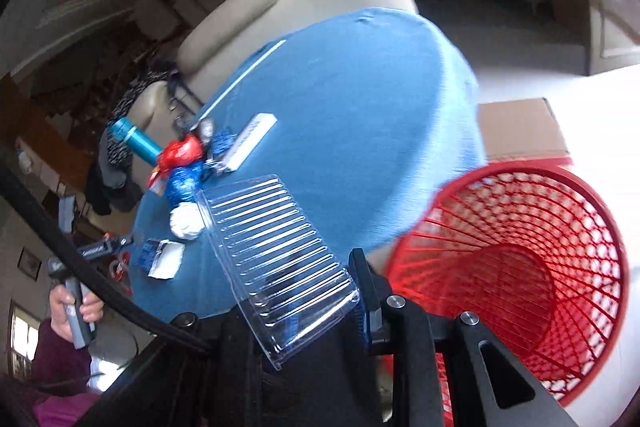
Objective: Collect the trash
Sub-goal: 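Grasp the clear plastic tray with the right tool while the left tool grasps the blue-white box, then carry both items to the red wastebasket and open both tools over it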
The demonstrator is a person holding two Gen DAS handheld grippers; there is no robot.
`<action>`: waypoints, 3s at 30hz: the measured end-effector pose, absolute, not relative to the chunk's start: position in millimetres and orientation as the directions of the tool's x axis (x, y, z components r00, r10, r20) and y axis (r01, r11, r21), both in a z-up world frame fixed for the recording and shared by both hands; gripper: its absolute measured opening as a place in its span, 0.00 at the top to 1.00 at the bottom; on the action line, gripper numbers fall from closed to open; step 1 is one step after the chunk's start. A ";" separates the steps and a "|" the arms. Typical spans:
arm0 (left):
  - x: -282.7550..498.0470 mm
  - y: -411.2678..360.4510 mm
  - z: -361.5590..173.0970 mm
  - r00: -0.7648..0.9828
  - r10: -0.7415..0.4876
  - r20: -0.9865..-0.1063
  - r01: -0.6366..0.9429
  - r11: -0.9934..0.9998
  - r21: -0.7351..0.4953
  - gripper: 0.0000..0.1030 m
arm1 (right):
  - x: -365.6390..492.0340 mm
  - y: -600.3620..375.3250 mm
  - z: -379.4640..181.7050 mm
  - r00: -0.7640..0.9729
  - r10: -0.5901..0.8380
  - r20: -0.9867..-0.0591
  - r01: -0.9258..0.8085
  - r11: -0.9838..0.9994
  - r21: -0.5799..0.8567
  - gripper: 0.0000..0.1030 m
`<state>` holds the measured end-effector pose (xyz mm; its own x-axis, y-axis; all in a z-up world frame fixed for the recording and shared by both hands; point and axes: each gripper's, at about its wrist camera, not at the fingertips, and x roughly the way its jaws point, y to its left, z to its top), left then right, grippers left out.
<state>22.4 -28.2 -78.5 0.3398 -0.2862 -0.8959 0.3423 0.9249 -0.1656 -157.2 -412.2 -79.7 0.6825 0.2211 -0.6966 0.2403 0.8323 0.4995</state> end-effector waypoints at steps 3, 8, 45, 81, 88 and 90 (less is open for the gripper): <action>4.5 -33.7 -67.0 0.370 -0.264 -0.891 0.450 0.890 -0.077 0.25 | -162.5 -423.3 -86.5 0.672 0.212 -0.709 0.287 0.808 0.514 0.77; -28.5 -55.0 -53.4 0.420 -0.213 -0.882 0.732 0.654 0.191 0.25 | -169.9 -428.8 -86.8 0.658 0.188 -0.730 0.317 0.810 0.494 0.77; -17.7 -74.9 -41.8 0.167 -0.475 -0.864 0.945 0.328 0.002 0.35 | -200.7 -456.5 -61.6 0.630 -0.053 -0.775 0.509 0.782 0.360 0.77; -83.0 -289.2 -41.9 0.120 -0.565 -0.816 0.904 0.402 -0.145 0.33 | -251.7 -563.1 -129.9 0.587 -0.189 -0.787 0.745 0.506 0.435 0.34; -60.6 -176.2 -33.8 0.300 -0.517 -0.802 0.772 0.625 -0.115 0.33 | -237.1 -561.6 -155.5 0.544 -0.164 -0.823 0.769 0.490 0.410 0.35; -50.1 -139.1 -29.5 0.347 -0.501 -0.793 0.711 0.692 -0.126 0.33 | -235.6 -553.2 -155.9 0.536 -0.138 -0.833 0.761 0.506 0.406 0.35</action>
